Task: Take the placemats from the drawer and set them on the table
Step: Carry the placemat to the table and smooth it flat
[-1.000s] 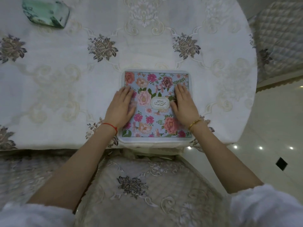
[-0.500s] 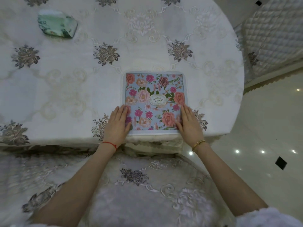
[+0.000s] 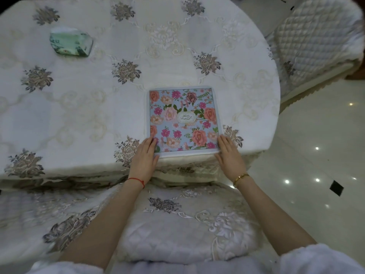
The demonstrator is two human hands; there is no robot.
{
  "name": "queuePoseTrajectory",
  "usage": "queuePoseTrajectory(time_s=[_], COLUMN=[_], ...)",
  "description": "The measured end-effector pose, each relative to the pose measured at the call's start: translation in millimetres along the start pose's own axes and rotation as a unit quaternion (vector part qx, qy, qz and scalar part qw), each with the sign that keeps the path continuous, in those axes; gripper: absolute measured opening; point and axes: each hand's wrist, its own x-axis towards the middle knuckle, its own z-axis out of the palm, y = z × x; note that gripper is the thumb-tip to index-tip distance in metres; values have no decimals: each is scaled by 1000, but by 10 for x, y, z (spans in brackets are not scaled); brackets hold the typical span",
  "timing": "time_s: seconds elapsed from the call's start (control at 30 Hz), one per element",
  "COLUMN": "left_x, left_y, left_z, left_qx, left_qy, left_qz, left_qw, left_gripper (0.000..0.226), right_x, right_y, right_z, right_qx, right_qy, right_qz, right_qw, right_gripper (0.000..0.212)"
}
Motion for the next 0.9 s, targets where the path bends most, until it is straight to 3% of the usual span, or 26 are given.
queuePoseTrajectory(time_s=[0.23, 0.47, 0.7, 0.9], left_x=[-169, -369, -634, -935], left_y=[189, 810, 1714, 2808], left_z=[-262, -465, -296, 60], left_qx=[-16, -17, -20, -50], left_qy=[9, 30, 27, 28], left_qz=[57, 140, 204, 219], left_qw=[998, 990, 978, 974], left_gripper=[44, 37, 30, 30], right_x=[-486, -1270, -2255, -3142], right_y=[68, 332, 956, 1798], right_z=[-301, -520, -630, -794], right_qx=[63, 88, 113, 123], right_qy=[76, 163, 218, 215], right_qz=[16, 40, 113, 178], right_qw=[995, 982, 963, 952], right_gripper=[49, 30, 32, 34])
